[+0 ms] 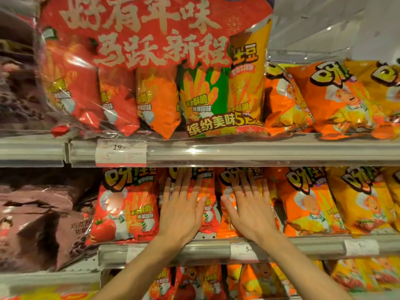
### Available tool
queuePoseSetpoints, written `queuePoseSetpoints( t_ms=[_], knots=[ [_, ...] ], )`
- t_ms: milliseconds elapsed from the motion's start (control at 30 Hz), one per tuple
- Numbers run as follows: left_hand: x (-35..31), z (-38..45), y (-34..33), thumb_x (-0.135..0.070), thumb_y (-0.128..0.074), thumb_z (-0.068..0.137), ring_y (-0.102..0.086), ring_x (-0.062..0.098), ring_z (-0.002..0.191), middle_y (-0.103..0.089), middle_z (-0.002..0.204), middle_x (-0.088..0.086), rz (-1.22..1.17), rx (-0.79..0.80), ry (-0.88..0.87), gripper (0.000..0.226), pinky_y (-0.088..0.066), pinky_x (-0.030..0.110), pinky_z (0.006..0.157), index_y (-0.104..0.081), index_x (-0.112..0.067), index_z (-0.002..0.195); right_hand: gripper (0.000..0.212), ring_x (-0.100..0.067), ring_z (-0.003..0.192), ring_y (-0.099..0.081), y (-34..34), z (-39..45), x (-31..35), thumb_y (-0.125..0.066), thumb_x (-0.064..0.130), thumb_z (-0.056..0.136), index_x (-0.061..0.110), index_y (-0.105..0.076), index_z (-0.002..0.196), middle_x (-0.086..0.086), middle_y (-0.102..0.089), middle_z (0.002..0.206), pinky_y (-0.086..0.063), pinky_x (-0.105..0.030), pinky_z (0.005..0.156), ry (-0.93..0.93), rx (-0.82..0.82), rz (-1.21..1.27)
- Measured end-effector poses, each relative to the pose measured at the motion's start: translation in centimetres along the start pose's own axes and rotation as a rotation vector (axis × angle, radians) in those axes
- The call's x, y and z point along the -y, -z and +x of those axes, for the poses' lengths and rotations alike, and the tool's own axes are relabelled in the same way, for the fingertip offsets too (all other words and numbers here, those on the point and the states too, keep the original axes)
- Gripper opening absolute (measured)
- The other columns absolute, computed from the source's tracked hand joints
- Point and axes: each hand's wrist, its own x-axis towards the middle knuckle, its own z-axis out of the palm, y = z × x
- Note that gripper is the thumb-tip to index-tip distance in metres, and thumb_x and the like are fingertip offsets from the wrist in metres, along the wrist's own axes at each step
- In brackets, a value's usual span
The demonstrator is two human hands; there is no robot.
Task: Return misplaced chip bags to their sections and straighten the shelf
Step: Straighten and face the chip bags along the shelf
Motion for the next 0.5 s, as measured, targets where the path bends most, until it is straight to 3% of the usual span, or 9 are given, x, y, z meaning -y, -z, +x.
queuePoseSetpoints(
  t_ms=[100, 167, 300, 400, 500],
  knots=[
    [0.3, -0.1, 0.4, -0.054, -0.008, 0.103, -0.005, 0.02, 0.155, -0.022, 0.165, 0.005, -0.047, -0.027, -0.019, 0.063, 0.004, 0.047, 0.123, -0.034, -0.027, 0.154, 0.065, -0.025, 0.141, -0.035, 0.8, -0.1, -0.8, -0.023, 0.061, 0.1, 0.018, -0.046, 0.142, -0.006, -0.049, 0.147, -0.009, -0.05, 0.122, -0.01, -0.043, 0.156],
    [0.0, -0.1, 0.6, -0.05, -0.018, 0.104, -0.011, 0.022, 0.154, -0.028, 0.163, 0.005, -0.097, -0.056, -0.016, 0.057, 0.003, 0.047, 0.124, -0.038, -0.025, 0.152, 0.064, -0.025, 0.136, -0.038, 1.6, -0.6, -1.6, -0.026, 0.06, 0.1, 0.015, -0.045, 0.141, -0.007, -0.051, 0.142, -0.017, -0.047, 0.12, -0.018, -0.078, 0.271],
    [-2.7, -0.7, 1.2, -0.042, -0.038, 0.101, -0.039, 0.029, 0.135, -0.046, 0.144, 0.005, -0.283, -0.148, -0.02, 0.047, -0.028, 0.043, 0.114, -0.048, -0.021, 0.141, 0.056, -0.025, 0.122, -0.045, 3.7, -1.9, -4.8, -0.04, 0.053, 0.098, 0.01, -0.048, 0.133, -0.009, -0.054, 0.126, -0.036, -0.039, 0.105, -0.051, -0.192, 0.403],
    [-6.9, -0.4, 1.5, -0.035, -0.051, 0.099, -0.044, 0.016, 0.123, -0.047, 0.133, -0.003, -0.44, -0.178, -0.075, 0.04, -0.038, 0.031, 0.102, -0.053, -0.021, 0.136, 0.05, -0.032, 0.119, -0.045, 5.5, -2.0, -8.8, -0.057, 0.04, 0.096, 0.003, -0.05, 0.128, -0.015, -0.053, 0.122, -0.038, -0.04, 0.102, -0.152, -0.273, 0.401],
    [-12.5, 0.6, 1.5, -0.036, -0.053, 0.097, -0.049, 0.008, 0.114, -0.044, 0.126, -0.01, -0.535, -0.113, -0.084, 0.04, -0.044, 0.027, 0.094, -0.053, -0.027, 0.136, 0.057, -0.041, 0.126, -0.041, 7.2, -2.0, -13.7, -0.062, 0.035, 0.093, -0.003, -0.048, 0.133, -0.025, -0.05, 0.129, -0.034, -0.044, 0.106, -0.245, -0.195, 0.348]
  ],
)
